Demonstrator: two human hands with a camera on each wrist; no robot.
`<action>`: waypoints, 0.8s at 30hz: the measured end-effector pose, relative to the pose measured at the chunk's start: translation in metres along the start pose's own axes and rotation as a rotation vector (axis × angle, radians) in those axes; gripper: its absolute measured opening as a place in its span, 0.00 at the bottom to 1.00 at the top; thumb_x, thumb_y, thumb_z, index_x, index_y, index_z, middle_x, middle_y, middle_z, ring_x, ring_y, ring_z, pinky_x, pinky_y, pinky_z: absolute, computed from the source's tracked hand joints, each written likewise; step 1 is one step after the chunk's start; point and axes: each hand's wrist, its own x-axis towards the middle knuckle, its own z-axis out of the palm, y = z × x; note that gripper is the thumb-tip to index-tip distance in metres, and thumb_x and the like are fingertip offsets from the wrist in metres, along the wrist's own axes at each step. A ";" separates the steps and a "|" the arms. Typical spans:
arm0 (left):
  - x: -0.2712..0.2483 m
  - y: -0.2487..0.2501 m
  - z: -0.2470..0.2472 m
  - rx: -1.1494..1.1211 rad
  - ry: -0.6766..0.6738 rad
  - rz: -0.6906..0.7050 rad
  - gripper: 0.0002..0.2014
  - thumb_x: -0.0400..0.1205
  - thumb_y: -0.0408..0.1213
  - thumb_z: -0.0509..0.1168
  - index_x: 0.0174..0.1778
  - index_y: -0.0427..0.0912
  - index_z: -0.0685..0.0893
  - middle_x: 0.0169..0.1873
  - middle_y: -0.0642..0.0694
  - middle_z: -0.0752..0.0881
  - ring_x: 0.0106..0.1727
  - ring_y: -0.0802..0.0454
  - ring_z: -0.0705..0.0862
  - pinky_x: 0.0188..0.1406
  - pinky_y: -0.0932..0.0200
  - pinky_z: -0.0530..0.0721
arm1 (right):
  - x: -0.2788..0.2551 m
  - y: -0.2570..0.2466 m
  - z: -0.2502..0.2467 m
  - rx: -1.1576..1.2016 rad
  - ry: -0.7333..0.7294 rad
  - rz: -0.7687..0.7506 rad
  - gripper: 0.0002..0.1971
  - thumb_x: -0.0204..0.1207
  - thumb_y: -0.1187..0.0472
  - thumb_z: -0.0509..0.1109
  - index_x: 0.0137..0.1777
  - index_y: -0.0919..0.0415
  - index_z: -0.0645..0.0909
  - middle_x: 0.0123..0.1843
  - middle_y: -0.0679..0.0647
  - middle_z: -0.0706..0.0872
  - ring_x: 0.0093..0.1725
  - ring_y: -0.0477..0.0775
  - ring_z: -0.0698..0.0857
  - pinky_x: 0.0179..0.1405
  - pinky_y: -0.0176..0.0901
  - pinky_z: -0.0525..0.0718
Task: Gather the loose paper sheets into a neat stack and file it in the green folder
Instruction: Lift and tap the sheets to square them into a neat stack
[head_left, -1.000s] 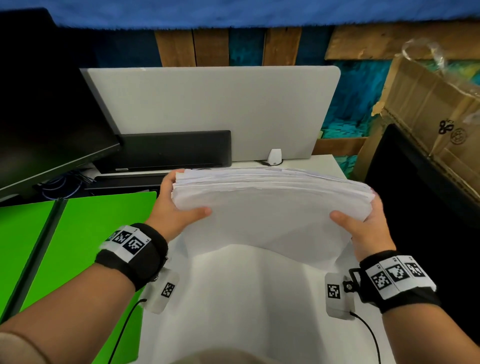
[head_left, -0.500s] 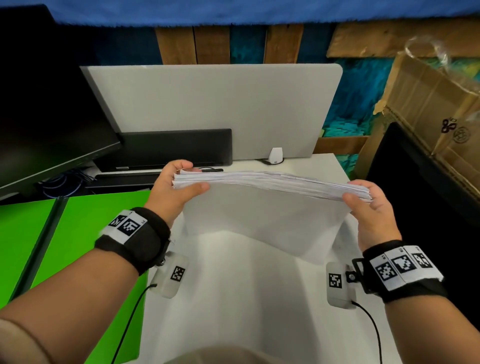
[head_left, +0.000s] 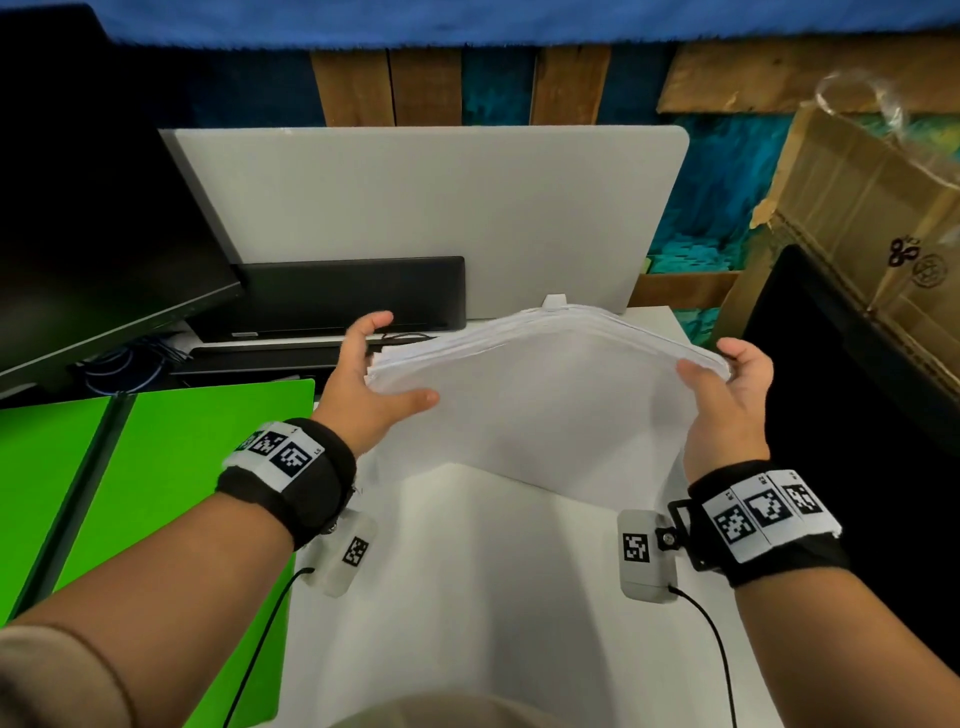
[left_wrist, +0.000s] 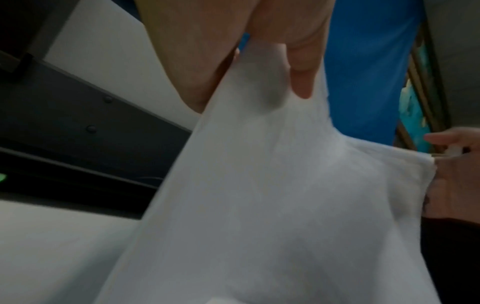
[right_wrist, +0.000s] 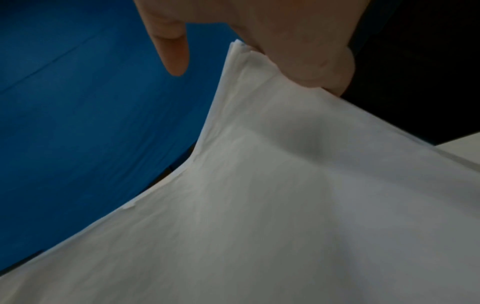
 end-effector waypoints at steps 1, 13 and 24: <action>0.000 -0.005 0.000 0.013 0.019 -0.040 0.30 0.67 0.25 0.76 0.62 0.50 0.77 0.44 0.57 0.84 0.44 0.60 0.86 0.54 0.61 0.85 | -0.001 -0.001 0.000 -0.029 -0.016 -0.004 0.22 0.73 0.76 0.65 0.59 0.52 0.66 0.48 0.48 0.78 0.43 0.45 0.81 0.35 0.28 0.83; -0.006 -0.021 -0.005 -0.146 0.095 -0.216 0.15 0.69 0.25 0.74 0.47 0.49 0.86 0.44 0.52 0.90 0.50 0.48 0.88 0.64 0.46 0.81 | -0.022 0.026 -0.034 -0.263 -0.149 0.244 0.06 0.75 0.68 0.70 0.47 0.56 0.83 0.35 0.47 0.90 0.27 0.40 0.88 0.26 0.27 0.82; -0.029 0.013 0.004 -0.135 0.292 0.108 0.19 0.70 0.22 0.73 0.56 0.36 0.84 0.42 0.57 0.89 0.42 0.65 0.88 0.44 0.71 0.85 | -0.043 0.009 -0.012 -0.186 0.028 -0.193 0.22 0.71 0.69 0.73 0.53 0.39 0.75 0.51 0.40 0.84 0.49 0.36 0.86 0.48 0.31 0.86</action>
